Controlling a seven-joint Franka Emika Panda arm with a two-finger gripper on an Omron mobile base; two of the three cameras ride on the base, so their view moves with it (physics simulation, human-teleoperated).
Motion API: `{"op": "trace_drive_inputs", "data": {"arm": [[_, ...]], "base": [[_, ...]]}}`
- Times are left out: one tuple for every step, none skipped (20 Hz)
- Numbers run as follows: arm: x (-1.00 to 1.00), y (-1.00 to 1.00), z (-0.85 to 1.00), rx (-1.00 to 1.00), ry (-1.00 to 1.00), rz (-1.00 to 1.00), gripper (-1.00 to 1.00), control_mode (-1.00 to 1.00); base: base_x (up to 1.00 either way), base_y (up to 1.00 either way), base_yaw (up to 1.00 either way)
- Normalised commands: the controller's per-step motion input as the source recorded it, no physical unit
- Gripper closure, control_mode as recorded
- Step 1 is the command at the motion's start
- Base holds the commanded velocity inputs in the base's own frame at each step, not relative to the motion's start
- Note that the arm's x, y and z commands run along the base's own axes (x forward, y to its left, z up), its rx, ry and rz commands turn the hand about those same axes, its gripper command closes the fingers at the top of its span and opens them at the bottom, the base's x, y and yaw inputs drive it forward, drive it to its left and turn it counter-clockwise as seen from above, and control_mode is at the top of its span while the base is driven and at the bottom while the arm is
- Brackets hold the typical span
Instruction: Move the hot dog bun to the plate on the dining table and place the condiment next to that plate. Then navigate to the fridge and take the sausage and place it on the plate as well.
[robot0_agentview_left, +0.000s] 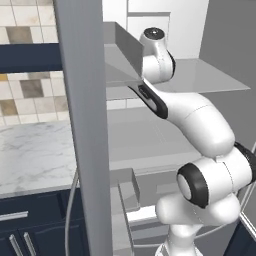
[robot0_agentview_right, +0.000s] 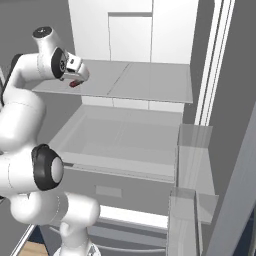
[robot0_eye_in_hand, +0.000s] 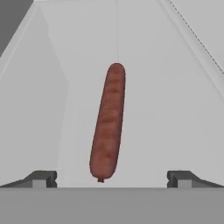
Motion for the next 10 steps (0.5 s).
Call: {"op": "trace_drive_inputs", "data": {"arm": [[0.33,0.0,-0.18,0.0,0.0,0.0,-1.0,-1.0],[0.33,0.0,-0.21,0.0,0.0,0.0,-1.0,-1.0],[0.35,0.0,-0.21,0.0,0.0,0.0,-1.0,-1.0],[0.38,0.0,-0.21,0.0,0.0,0.0,-1.0,-1.0],[0.38,0.0,-0.21,0.0,0.0,0.0,-1.0,-1.0],[0.33,0.0,-0.22,0.0,0.0,0.0,-1.0,-1.0],[0.29,0.0,-0.19,0.0,0.0,0.0,-1.0,-1.0],[0.22,0.0,-0.18,0.0,0.0,0.0,-1.0,-1.0],[0.21,0.0,-0.19,0.0,0.0,0.0,-1.0,-1.0],[0.2,0.0,-0.24,0.0,0.0,0.0,-1.0,-1.0]], "base": [[0.0,0.0,0.0],[0.0,0.0,0.0],[0.0,0.0,0.0],[0.0,0.0,0.0],[0.0,0.0,0.0],[0.0,0.0,0.0],[0.0,0.0,0.0],[0.0,0.0,0.0],[0.0,0.0,0.0],[0.0,0.0,0.0]]}}
